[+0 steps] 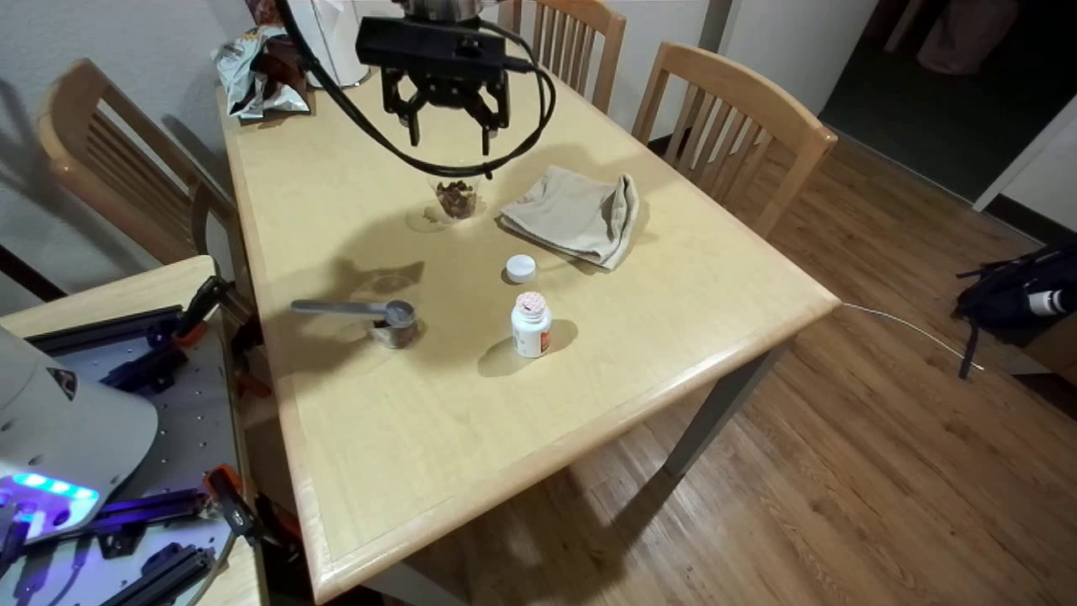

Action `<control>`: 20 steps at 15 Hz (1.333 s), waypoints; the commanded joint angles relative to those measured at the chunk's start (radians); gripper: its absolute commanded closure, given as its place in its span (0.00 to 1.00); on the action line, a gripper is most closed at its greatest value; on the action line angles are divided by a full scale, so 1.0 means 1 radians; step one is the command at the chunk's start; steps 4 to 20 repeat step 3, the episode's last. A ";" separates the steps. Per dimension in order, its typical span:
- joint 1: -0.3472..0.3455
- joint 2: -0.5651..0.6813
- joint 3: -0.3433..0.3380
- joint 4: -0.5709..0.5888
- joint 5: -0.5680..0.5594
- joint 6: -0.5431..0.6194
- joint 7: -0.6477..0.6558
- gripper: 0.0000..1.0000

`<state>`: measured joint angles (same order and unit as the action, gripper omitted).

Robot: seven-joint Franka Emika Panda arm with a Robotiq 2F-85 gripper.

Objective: Use the white towel to wipe the table, then take the white lid and put it on the table, then move the clear cup towards the towel

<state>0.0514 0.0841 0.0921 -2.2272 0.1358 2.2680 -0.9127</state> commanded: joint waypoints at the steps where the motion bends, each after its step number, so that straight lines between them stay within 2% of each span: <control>1: -0.001 -0.014 -0.005 -0.023 0.017 0.019 0.014 0.00; 3: 0.000 -0.036 -0.012 -0.058 0.030 0.041 0.027 0.00; 20: 0.000 -0.036 -0.012 -0.058 0.030 0.041 0.027 0.00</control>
